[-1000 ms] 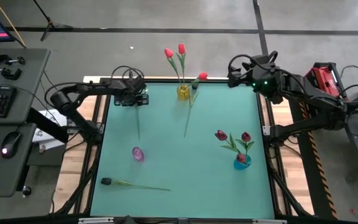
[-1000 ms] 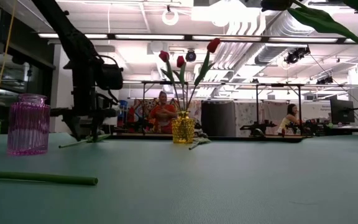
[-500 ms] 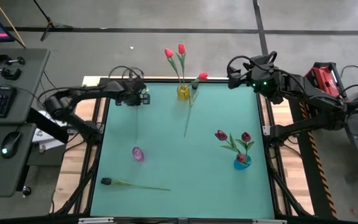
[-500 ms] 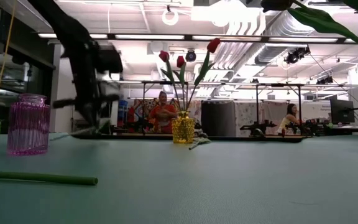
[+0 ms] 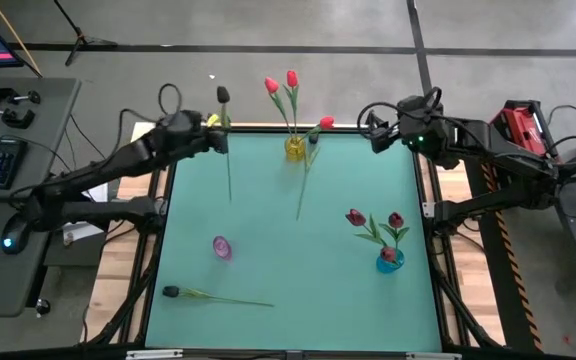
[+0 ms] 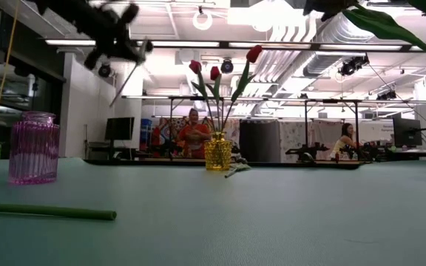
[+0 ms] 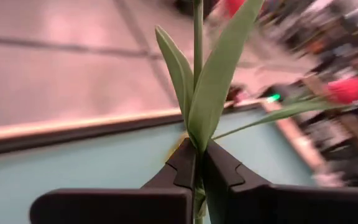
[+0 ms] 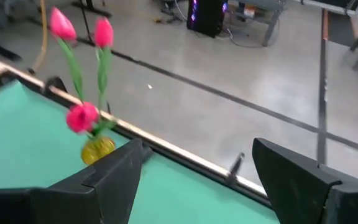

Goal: Sort flowers into vase by color
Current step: Put the top left black tulip into the violet vase

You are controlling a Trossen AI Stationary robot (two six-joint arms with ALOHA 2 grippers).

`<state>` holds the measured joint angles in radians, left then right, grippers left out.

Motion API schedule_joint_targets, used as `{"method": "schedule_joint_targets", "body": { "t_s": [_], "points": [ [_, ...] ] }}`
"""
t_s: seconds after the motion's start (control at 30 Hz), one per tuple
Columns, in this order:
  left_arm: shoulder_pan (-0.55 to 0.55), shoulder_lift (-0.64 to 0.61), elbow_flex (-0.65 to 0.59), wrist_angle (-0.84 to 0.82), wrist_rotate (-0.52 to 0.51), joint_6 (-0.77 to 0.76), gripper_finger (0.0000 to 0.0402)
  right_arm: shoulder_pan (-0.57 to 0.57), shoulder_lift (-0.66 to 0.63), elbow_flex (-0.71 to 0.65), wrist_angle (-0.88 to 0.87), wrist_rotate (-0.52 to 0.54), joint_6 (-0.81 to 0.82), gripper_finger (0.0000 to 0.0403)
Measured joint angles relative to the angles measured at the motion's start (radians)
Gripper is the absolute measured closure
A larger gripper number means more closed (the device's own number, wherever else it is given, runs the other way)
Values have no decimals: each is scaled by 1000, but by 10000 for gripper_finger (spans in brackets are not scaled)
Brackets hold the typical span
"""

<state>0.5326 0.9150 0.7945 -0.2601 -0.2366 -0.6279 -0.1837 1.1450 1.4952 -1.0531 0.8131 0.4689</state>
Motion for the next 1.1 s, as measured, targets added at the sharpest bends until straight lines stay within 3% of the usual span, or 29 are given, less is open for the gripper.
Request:
{"method": "schedule_joint_targets", "body": {
  "t_s": [0.17, 0.37, 0.53, 0.67, 0.8, 0.93, 1.1],
  "points": [
    [-165, -52, 1, 80, -36, -7, 401, 1, -7, -34, -68, -13, 53, 110],
    [-439, -50, 1, 191, -81, -20, 401, 2, -29, -141, -37, -155, 189, 110],
    [-656, -68, 2, 333, -144, 108, 401, 59, -38, -163, 38, -276, 269, 110],
    [-820, -123, 2, 255, -319, 209, 401, 153, -48, -163, 175, -285, 283, 110],
    [-996, -189, 2, 116, -563, 276, 401, 232, -58, -163, 278, -252, 323, 110],
    [-1146, -228, -41, 51, -783, 264, 401, 285, -59, -163, 303, -199, 392, 110],
    [-1230, -242, -156, 131, -874, 266, 401, 316, -60, -163, 302, -135, 414, 110]
  ]
}}
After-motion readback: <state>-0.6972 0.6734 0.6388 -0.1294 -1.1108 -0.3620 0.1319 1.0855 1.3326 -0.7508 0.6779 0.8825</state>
